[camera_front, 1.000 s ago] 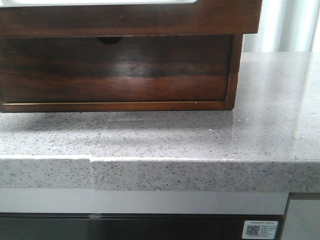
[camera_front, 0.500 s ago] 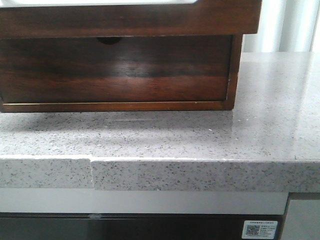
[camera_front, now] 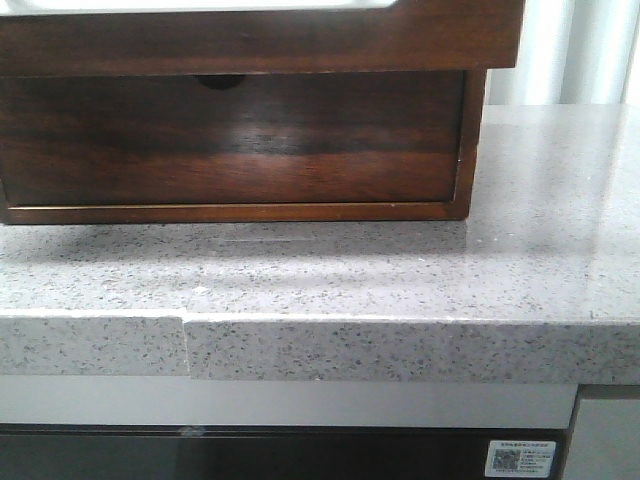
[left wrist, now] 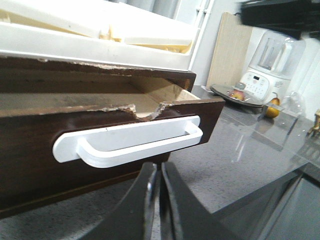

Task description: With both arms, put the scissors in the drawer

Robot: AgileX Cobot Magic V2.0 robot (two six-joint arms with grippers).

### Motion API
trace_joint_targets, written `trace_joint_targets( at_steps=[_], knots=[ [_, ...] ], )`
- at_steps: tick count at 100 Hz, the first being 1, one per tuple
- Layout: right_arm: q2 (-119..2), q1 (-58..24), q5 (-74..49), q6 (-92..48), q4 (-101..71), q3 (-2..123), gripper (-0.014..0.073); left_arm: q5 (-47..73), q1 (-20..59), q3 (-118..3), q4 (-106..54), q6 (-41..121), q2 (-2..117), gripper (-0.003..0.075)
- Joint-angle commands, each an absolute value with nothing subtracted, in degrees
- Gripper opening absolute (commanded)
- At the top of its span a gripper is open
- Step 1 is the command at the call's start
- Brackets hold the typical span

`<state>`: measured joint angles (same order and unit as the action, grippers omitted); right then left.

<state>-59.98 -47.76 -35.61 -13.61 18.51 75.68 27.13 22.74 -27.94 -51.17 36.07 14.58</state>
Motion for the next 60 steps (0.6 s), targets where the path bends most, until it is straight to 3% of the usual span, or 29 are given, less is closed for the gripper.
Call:
trace_joint_targets(
  at_steps=[1, 30, 60],
  knots=[
    [-50.32, -47.75, -32.65, -11.6, 19.04, 70.94, -0.0038, 24.61, 23.24, -29.61, -50.02, 36.23, 14.04, -0.0019],
    [-20.07, -47.75, -31.83, -6.84, 20.55, 47.75, -0.0038, 26.34, 23.24, -29.61, -48.46, 36.23, 13.36, -0.0019],
    [-10.88, -47.75, -31.83, -5.09, 20.92, 41.7, -0.0041, 26.34, 23.24, -29.61, -48.56, 36.23, 13.36, -0.0019]
  ],
)
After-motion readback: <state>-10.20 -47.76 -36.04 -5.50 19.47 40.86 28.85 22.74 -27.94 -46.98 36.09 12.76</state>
